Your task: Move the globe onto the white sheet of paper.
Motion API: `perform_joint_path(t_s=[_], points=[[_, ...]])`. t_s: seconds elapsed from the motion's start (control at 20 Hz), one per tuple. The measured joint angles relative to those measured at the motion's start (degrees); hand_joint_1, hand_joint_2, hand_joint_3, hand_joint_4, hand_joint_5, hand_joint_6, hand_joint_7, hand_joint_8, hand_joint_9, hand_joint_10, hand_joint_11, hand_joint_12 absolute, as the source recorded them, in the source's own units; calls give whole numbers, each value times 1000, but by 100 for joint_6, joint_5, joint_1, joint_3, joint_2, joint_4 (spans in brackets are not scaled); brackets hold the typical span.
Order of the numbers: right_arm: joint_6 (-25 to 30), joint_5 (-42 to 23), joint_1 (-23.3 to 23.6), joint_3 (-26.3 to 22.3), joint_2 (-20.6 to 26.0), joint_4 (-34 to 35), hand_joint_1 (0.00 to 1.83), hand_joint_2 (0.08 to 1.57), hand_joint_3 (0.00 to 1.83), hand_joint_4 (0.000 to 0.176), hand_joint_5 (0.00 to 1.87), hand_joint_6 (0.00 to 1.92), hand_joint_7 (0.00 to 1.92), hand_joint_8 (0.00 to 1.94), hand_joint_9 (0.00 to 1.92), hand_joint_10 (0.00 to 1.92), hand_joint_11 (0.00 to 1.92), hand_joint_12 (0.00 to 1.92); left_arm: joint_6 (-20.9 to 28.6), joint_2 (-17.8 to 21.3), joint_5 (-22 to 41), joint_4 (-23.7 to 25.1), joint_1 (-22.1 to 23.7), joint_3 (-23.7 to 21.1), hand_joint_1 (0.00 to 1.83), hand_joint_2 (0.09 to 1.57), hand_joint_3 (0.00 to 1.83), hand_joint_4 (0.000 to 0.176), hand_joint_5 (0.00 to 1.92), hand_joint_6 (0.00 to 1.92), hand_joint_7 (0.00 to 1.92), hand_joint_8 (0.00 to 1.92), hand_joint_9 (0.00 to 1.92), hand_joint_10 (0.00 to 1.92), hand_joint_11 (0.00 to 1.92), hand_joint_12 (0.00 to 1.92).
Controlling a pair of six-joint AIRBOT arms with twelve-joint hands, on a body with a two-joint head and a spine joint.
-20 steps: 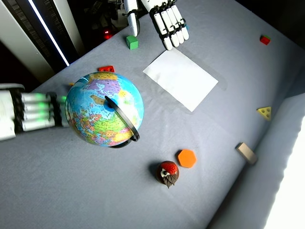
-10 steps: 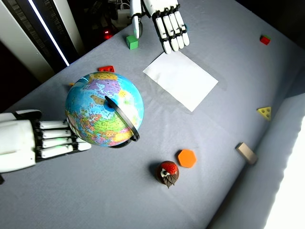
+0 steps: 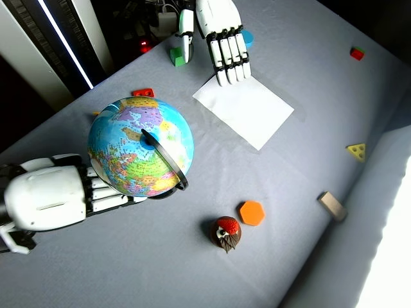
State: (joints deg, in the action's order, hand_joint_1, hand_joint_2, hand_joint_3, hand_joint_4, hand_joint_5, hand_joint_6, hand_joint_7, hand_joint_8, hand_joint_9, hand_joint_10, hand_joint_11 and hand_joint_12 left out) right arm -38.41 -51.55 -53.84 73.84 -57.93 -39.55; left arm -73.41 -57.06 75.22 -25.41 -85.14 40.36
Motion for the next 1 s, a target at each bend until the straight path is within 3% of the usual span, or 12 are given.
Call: perform_joint_path(t_s=[0.15,0.4,1.0], points=[[385,369,306,0,-66,-361,78,1161,0,0,218,8,236,0,171,0,0,202,13,-33,28,-131,17,50,0,1288,0,2,74,0,34,0,45,0,0,53],[887,780,791,-26,-188,-997,80,1160,0,0,213,5,236,0,171,0,0,198,129,-203,-105,120,162,181,0,1284,0,0,63,0,31,0,41,0,0,82],[1285,2225,1864,-160,-1071,-1539,76,1161,0,0,225,8,236,0,174,1,0,207,146,-214,-328,96,271,236,0,1283,0,0,64,1,45,2,47,2,0,112]])
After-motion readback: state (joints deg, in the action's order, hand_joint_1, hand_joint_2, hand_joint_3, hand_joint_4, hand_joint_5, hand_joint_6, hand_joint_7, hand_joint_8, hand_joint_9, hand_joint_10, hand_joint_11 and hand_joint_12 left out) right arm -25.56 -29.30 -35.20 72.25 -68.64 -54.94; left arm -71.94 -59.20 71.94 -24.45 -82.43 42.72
